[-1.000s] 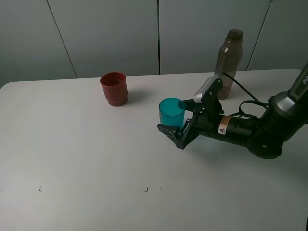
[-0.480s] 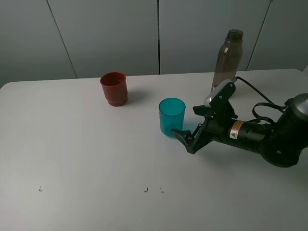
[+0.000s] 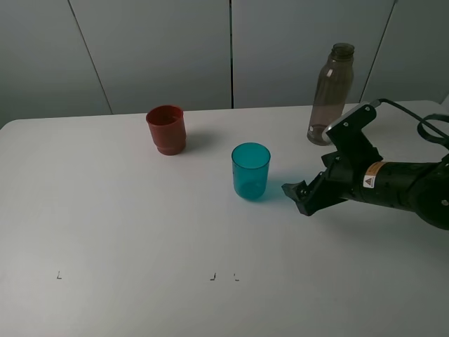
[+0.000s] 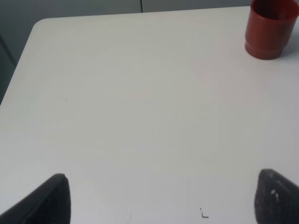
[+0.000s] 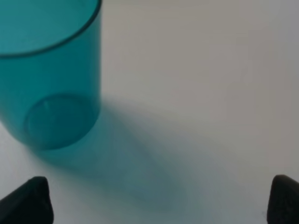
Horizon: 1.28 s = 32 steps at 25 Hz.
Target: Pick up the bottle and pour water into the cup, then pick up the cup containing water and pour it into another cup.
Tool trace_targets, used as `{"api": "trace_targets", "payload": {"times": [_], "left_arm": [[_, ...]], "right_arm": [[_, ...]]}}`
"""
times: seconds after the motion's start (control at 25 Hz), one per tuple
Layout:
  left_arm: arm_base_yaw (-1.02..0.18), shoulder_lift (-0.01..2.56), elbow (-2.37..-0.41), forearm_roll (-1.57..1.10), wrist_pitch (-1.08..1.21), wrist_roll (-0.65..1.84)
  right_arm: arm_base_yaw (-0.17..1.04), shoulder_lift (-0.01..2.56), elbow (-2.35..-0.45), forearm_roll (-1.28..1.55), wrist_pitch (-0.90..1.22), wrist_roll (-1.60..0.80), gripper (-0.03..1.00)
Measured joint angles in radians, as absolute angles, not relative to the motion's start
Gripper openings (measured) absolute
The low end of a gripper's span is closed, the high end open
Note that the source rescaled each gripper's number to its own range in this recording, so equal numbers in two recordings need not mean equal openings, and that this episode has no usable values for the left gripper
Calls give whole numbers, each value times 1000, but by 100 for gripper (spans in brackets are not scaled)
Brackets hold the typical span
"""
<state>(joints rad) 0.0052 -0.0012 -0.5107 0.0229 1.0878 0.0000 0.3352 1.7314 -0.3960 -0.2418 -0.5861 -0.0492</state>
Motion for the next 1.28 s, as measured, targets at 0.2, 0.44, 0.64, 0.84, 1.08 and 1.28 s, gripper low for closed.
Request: {"api": "trace_targets", "payload": {"times": [0.2, 0.44, 0.64, 0.84, 1.08, 1.28], "left_arm": [[5, -1, -511, 23, 1088, 0], [5, -1, -511, 23, 1088, 0], [5, -1, -511, 23, 1088, 0], [5, -1, -511, 23, 1088, 0], [5, -1, -511, 23, 1088, 0], [5, -1, -511, 23, 1088, 0]], "right_arm": [[335, 1433, -405, -164, -299, 0, 100], [335, 1019, -556, -79, 290, 35, 100], [335, 767, -662, -109, 653, 100, 100], [335, 535, -664, -144, 895, 147, 100], [335, 276, -664, -95, 1096, 164, 100], [335, 95, -664, -60, 1175, 183, 100]]}}
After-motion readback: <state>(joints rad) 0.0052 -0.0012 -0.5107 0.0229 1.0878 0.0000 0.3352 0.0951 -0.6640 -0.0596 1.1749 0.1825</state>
